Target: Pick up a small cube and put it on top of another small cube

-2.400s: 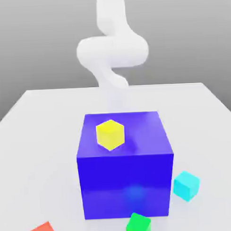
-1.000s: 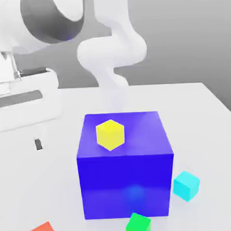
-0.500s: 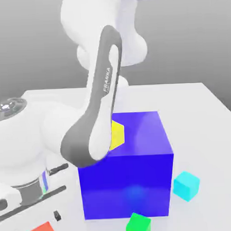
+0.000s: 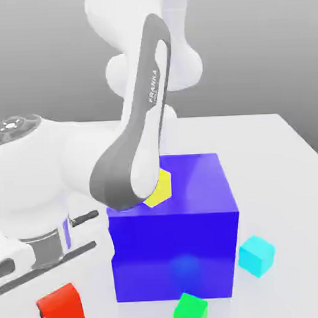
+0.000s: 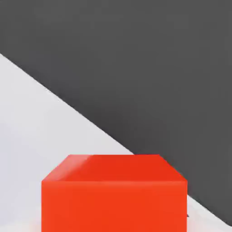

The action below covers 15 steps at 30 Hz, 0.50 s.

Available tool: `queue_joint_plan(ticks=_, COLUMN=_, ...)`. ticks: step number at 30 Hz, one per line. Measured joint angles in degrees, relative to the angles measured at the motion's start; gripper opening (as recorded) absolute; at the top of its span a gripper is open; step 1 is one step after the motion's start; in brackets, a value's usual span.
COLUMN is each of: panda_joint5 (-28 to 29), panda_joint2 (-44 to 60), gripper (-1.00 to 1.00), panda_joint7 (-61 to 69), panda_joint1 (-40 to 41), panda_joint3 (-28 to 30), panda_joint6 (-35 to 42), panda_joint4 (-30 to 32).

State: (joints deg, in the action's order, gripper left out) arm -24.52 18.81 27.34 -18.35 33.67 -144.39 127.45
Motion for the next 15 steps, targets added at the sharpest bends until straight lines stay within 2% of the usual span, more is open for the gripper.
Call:
queue_joint_plan(ticks=8, panda_joint5=11.25, panda_joint2=-17.27, gripper=-1.00, panda_joint7=0.96, panda_joint1=-9.43, panda_joint3=-3.86, panda_joint6=0.43, panda_joint4=7.04)
queue_joint_plan(ticks=15, panda_joint5=19.03, panda_joint2=-25.82, gripper=-1.00, panda_joint7=2.39, panda_joint1=-16.00, panda_joint3=-9.07, panda_joint6=0.11, panda_joint4=13.38)
